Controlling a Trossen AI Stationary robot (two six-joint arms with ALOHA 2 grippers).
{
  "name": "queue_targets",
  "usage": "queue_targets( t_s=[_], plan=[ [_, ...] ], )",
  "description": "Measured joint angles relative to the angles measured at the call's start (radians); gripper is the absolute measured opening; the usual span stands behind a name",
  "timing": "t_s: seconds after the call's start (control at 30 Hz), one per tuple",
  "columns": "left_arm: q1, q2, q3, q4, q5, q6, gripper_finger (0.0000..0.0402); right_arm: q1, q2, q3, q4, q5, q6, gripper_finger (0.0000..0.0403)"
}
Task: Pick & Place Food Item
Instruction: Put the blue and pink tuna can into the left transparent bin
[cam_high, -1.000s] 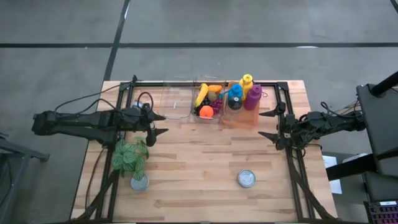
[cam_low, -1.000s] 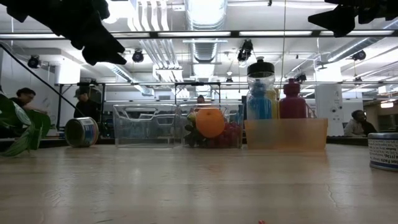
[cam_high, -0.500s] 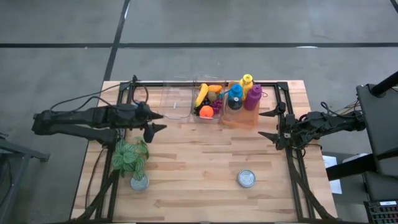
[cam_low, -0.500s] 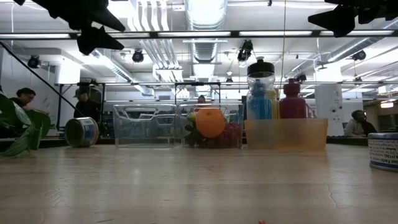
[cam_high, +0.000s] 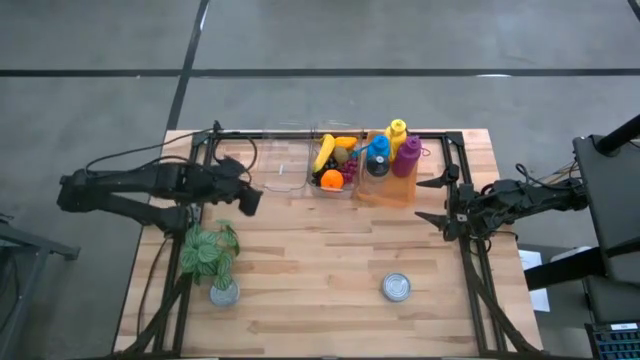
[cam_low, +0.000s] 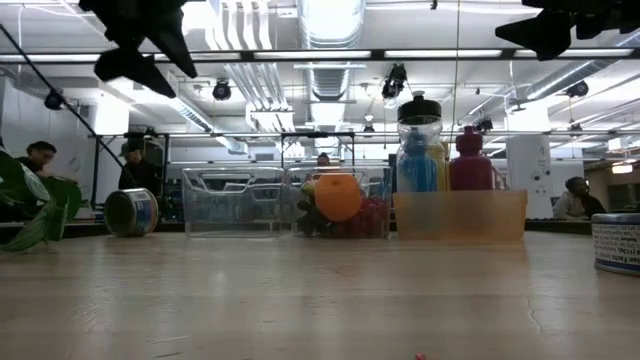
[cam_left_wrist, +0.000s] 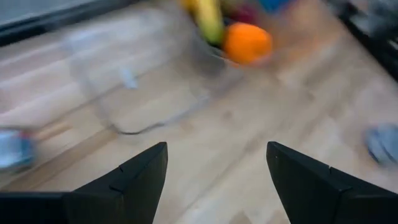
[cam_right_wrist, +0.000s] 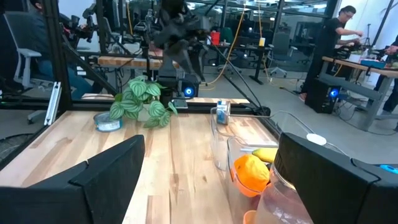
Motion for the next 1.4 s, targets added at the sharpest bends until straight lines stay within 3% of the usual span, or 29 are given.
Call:
queue_targets(
  t_s=[0.23,0.47,0.57,0.77,1.1,1.4],
  plan=[
    [0.002,0.117,0.171,-0.264,-0.259,-0.463,0.0277,0.0,0.0,0.0,0.0,0.0,-0.001,0.0371],
    [0.054,0.187,0.177,-0.417,-0.264,-0.932,0.0277,0.0,-0.001,0.0,0.0,0.0,-0.001,0.0371],
    [0.088,0.203,0.171,-0.432,-0.256,-0.962,0.0277,0.0,-0.001,0.0,0.0,0.0,0.0,0.0371],
    [0.159,0.24,0.169,-0.471,-0.212,-1.178,0.0277,0.0,0.0,0.0,0.0,0.0,-0.001,0.0371],
    [0.271,0.254,0.164,-0.462,-0.211,-1.134,0.0277,0.0,0.0,0.0,0.0,0.0,-0.001,0.0371],
    [0.317,0.254,0.056,-0.374,-0.135,-1.206,0.0277,0.0,0.0,0.0,0.001,0.0,-0.001,0.0371]
  ],
)
